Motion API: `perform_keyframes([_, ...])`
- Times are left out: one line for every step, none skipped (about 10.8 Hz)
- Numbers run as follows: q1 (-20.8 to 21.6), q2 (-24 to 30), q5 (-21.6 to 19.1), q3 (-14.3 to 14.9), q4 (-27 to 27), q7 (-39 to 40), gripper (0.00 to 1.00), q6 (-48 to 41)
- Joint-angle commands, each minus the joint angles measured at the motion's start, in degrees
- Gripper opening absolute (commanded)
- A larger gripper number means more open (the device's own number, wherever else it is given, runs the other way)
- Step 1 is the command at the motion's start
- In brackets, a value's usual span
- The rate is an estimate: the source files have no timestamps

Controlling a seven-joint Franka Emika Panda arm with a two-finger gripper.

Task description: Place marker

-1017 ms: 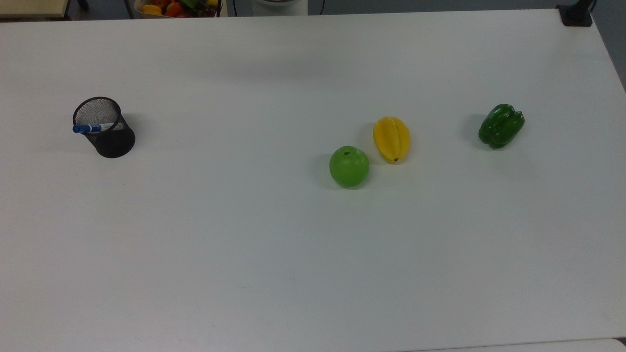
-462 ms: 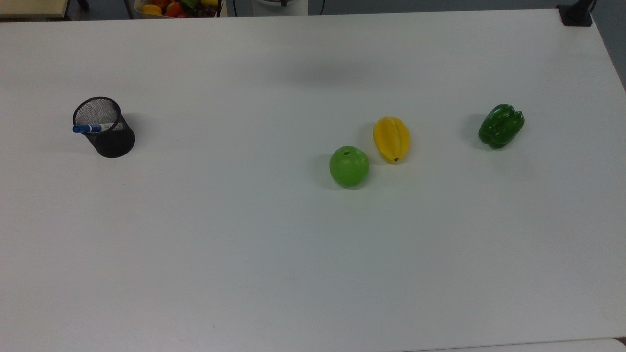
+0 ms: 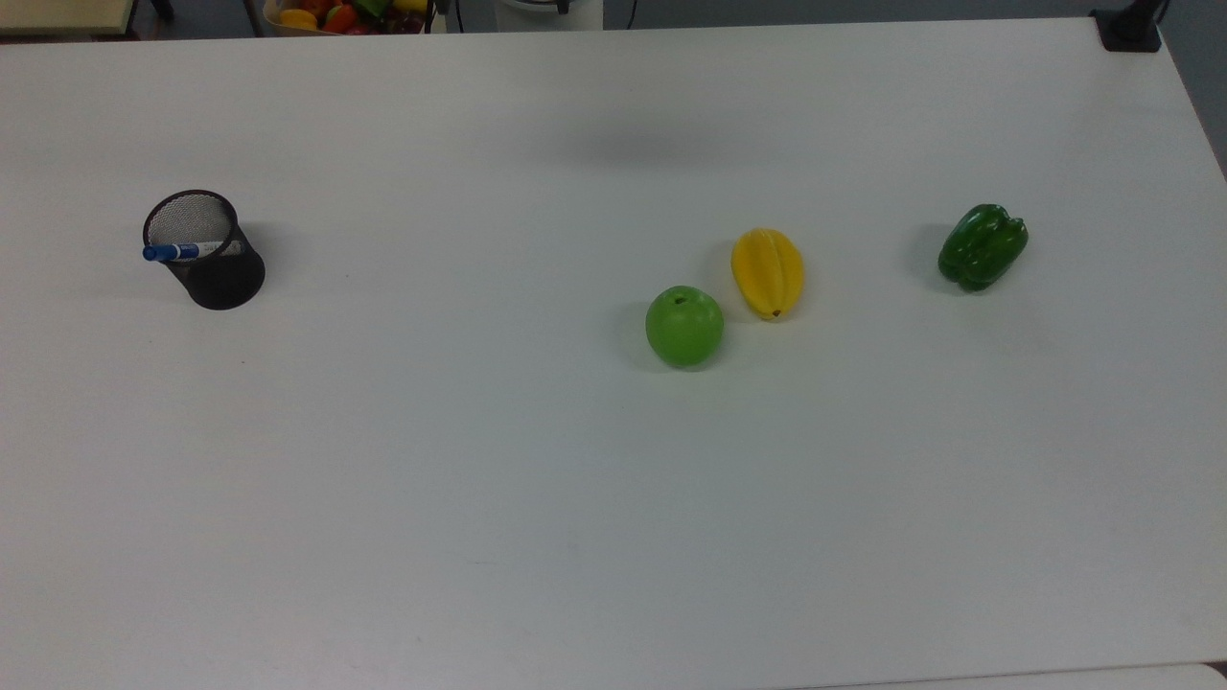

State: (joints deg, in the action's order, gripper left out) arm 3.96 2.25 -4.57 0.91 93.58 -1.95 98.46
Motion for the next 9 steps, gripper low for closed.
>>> perform_keyframes([2.7, 1.6, 0.5, 3.4, 3.3, 7.8, 1.0, 3.8])
perform_keyframes([2.7, 1.7, 0.5, 3.7, 3.0, 8.1, 1.0, 3.5])
perform_keyframes([2.6, 1.7, 0.5, 3.8, 2.9, 8.2, 1.0, 3.2])
perform_keyframes([2.6, 1.9, 0.5, 3.8, 3.0, 8.1, 1.0, 3.0])
perform_keyframes([2.5, 2.0, 0.5, 3.8, 3.0, 7.7, 1.0, 2.4])
perform_keyframes([2.5, 2.0, 0.4, 3.8, 3.0, 7.7, 1.0, 1.7])
perform_keyframes([2.5, 2.0, 0.4, 3.8, 3.0, 7.7, 1.0, 1.7])
perform_keyframes([2.5, 2.1, 0.5, 3.8, 3.0, 7.3, 1.0, 1.7])
perform_keyframes([2.5, 2.1, 0.4, 3.8, 2.9, 6.9, 1.0, 1.7])
